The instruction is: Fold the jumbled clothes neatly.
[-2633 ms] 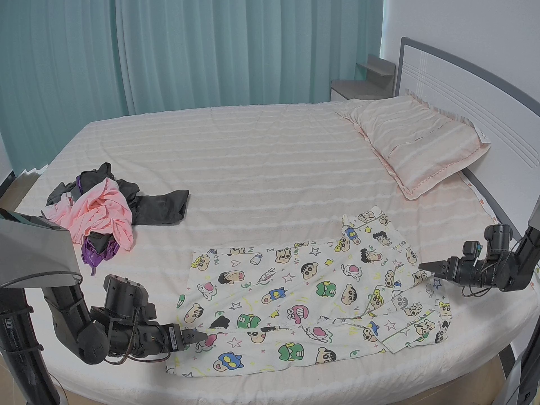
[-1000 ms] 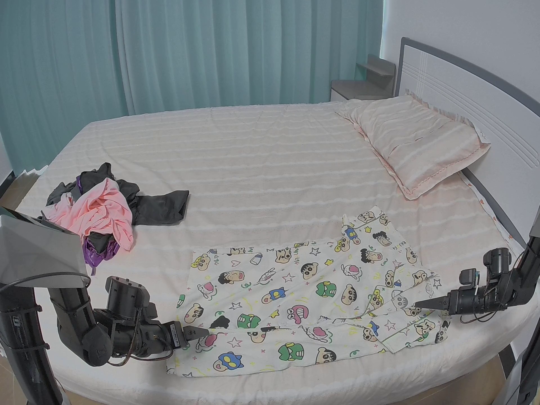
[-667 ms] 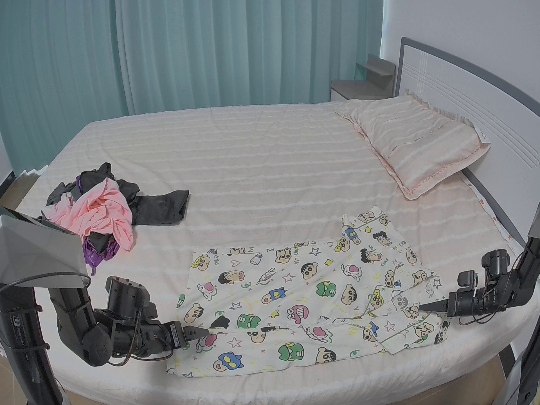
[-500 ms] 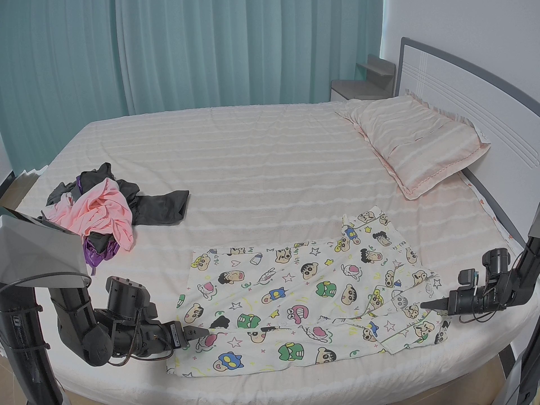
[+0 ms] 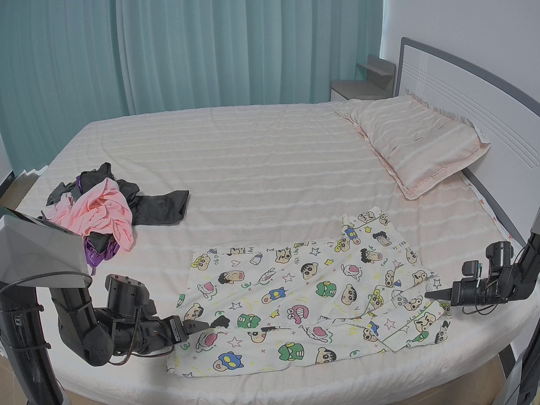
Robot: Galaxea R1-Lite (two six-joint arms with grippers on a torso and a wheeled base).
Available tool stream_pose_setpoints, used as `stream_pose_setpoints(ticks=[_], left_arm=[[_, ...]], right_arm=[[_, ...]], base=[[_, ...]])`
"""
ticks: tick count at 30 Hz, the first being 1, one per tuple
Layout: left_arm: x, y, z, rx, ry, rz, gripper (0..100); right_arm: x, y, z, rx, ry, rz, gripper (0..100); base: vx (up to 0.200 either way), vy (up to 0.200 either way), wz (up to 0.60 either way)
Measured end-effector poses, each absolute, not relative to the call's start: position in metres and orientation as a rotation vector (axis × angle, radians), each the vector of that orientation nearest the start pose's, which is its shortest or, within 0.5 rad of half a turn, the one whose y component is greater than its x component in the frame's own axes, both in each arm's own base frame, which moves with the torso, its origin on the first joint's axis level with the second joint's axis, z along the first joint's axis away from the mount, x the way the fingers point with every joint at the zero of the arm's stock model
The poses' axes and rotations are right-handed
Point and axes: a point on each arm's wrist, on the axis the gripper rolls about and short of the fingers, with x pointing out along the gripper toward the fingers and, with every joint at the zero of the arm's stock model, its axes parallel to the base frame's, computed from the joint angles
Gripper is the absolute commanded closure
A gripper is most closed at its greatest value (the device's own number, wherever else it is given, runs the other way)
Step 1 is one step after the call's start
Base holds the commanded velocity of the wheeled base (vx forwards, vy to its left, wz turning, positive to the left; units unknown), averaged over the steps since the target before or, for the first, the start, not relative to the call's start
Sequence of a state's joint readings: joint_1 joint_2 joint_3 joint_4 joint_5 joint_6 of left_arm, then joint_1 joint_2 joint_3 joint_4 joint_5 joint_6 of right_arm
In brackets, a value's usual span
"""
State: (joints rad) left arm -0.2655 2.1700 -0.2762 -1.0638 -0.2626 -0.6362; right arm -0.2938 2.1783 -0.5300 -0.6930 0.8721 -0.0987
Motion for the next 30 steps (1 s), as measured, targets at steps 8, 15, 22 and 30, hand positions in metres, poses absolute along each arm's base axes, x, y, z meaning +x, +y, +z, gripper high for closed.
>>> stream_pose_setpoints(ticks=[8,15,22,30], left_arm=[[0.243,-0.072,-0.015,-0.612,0.943,-0.216,0],[0.242,-0.067,-0.011,-0.634,0.932,-0.197,0],[0.247,-0.051,-0.001,-0.695,0.87,-0.145,0],[0.251,-0.038,0.009,-0.727,0.798,-0.12,0]], right_arm=[[0.279,-0.066,-0.012,0.422,0.798,0.534,0],[0.283,-0.068,-0.008,0.429,0.775,0.537,0],[0.288,-0.07,0.0,0.482,0.764,0.509,0],[0.292,-0.07,0.005,0.483,0.75,0.511,0]], base=[[0.0,0.0,0.0],[0.0,0.0,0.0],[0.0,0.0,0.0],[0.1,0.0,0.0]])
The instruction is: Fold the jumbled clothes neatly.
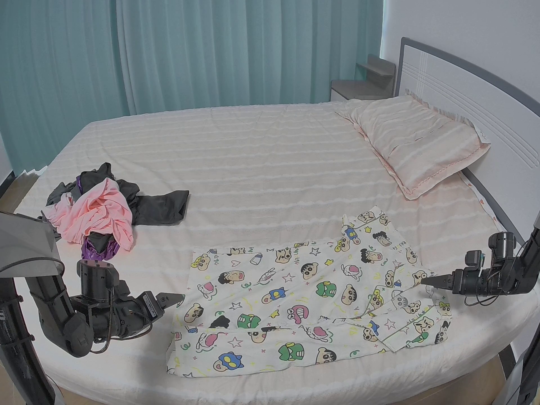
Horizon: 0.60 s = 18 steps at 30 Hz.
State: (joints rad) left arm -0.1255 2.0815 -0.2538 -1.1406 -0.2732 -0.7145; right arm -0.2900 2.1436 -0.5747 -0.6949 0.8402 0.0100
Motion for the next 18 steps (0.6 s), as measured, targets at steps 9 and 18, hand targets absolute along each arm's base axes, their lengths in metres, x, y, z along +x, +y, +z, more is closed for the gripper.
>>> stream_pose_setpoints(ticks=[9,18], left_arm=[[0.2499,-0.0364,0.011,-0.731,0.792,-0.116,0],[0.2487,-0.0384,0.0108,-0.749,0.8,-0.111,0]], right_arm=[[0.2932,-0.07,0.0079,0.503,0.746,0.501,0],[0.2934,-0.0699,0.0087,0.504,0.743,0.506,0]], base=[[0.111,0.0,0.0],[0.0,-0.089,0.0]])
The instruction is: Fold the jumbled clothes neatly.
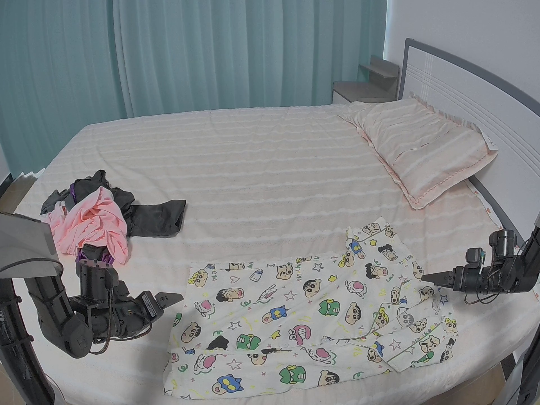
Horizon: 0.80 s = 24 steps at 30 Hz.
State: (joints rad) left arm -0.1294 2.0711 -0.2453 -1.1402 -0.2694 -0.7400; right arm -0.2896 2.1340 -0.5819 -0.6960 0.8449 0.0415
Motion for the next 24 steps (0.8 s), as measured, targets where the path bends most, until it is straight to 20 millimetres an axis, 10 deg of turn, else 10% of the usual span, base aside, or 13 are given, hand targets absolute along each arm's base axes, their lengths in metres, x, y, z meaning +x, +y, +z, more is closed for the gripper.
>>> stream_pose_setpoints(ticks=[15,24], left_arm=[[0.24,-0.05,0.014,-0.777,0.822,-0.115,0],[0.274,-0.044,0.033,-0.765,0.654,-0.044,0]], right_arm=[[0.294,-0.07,0.009,0.502,0.74,0.507,0],[0.302,-0.069,0.018,0.501,0.716,0.503,0]], base=[[0.0,-0.067,0.0],[0.0,0.0,0.0]])
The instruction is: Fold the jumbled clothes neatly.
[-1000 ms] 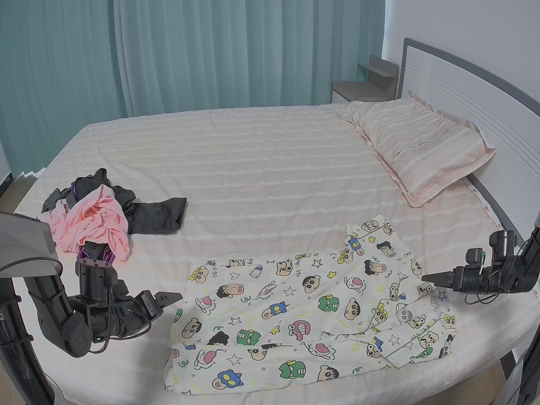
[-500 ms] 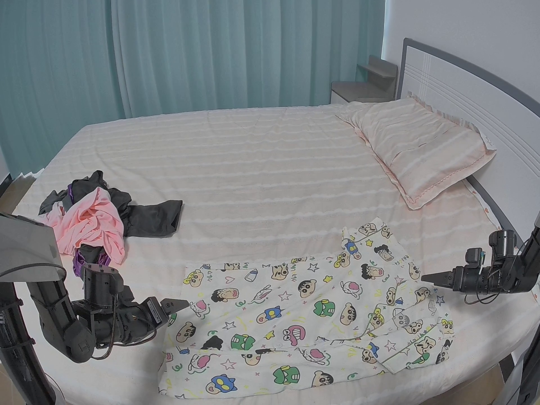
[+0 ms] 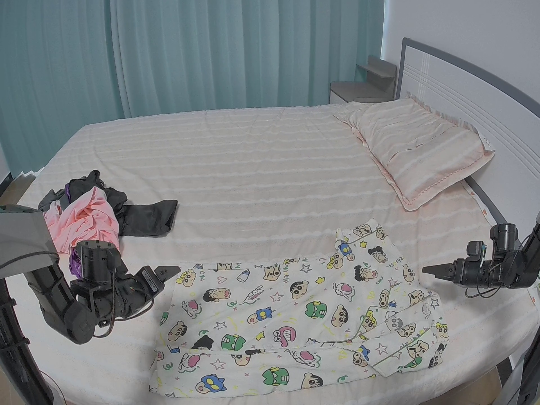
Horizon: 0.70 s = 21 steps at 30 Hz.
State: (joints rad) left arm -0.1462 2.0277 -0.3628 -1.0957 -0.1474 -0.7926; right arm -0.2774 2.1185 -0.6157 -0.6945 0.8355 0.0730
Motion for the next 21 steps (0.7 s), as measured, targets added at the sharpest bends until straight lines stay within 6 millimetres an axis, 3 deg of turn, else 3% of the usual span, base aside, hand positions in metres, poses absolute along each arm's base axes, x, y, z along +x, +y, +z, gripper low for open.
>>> stream_pose_setpoints(ticks=[10,16,21], left_arm=[[0.338,-0.039,0.049,-0.667,0.623,-0.033,0],[0.374,-0.042,0.03,-0.626,0.627,-0.043,0],[0.391,-0.047,0.012,-0.613,0.643,-0.053,0]], right_arm=[[0.299,-0.048,0.038,0.6,0.724,0.477,0],[0.285,-0.041,0.04,0.61,0.673,0.444,0],[0.281,-0.036,0.039,0.632,0.649,0.318,0]], base=[[0.0,0.0,0.0],[0.0,0.0,0.0],[0.0,0.0,0.0]])
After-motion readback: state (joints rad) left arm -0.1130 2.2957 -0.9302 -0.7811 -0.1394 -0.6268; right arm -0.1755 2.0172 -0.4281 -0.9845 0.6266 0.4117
